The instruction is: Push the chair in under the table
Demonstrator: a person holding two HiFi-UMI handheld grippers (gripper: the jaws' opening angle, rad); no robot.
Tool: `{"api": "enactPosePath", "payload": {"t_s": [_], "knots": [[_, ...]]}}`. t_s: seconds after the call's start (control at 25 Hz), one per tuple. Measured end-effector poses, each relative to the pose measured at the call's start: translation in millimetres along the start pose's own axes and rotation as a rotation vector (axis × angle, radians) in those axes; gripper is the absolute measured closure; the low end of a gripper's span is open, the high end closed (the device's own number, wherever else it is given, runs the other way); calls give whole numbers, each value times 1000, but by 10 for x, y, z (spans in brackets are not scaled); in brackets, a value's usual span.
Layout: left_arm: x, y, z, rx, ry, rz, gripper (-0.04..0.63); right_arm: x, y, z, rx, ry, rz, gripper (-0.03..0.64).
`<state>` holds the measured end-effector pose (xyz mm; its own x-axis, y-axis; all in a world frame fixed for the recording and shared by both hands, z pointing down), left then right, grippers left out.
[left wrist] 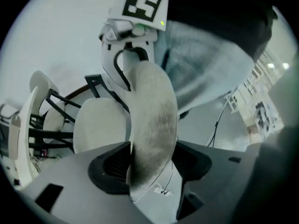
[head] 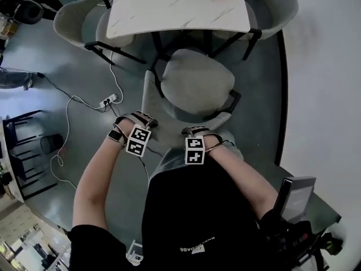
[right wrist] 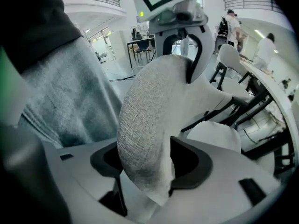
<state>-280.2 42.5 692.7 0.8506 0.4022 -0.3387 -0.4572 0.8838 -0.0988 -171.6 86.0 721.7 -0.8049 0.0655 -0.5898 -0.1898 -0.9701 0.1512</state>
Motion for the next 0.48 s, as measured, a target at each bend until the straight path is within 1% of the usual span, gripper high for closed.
{"api": "enactPosePath", "payload": {"t_s": [0.04,0.08,0.12,0.16,0.2,0.28,0.36,0.48], "knots": [[-154,-8,30,-3,-42,54,332,-2,9,-3,-8,6,32,358],[-282,-13,61,-4,-71,93,312,1,-3,2,-10,11,64,351],[-367,-32,89,-2,-82,104,305,2,-23,12,-8,14,89,348],[-408,-71,119,1,-76,85,305,-4,-45,23,-3,14,106,345],[-410,-115,158,-1,-61,48,305,-27,-69,35,7,11,117,344],[-351,-160,240,-38,-19,-7,305,-120,-113,73,25,-9,127,344],[-304,-155,263,-80,19,-10,304,-214,-127,124,30,-34,136,345],[-310,-95,256,-102,51,10,304,-198,-165,179,44,-40,168,345]]}}
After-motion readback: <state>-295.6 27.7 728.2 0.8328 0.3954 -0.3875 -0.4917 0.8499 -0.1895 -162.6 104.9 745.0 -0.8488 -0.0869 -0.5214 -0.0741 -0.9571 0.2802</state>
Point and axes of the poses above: the fingertips, and each gripper's own axes: z forward along the fingers, y to its right, x out of its top, the point moved 1 cm from there along -z, backward along the fingers, and after that the axes turned 10 degrees about y, right-handed, at the moved point
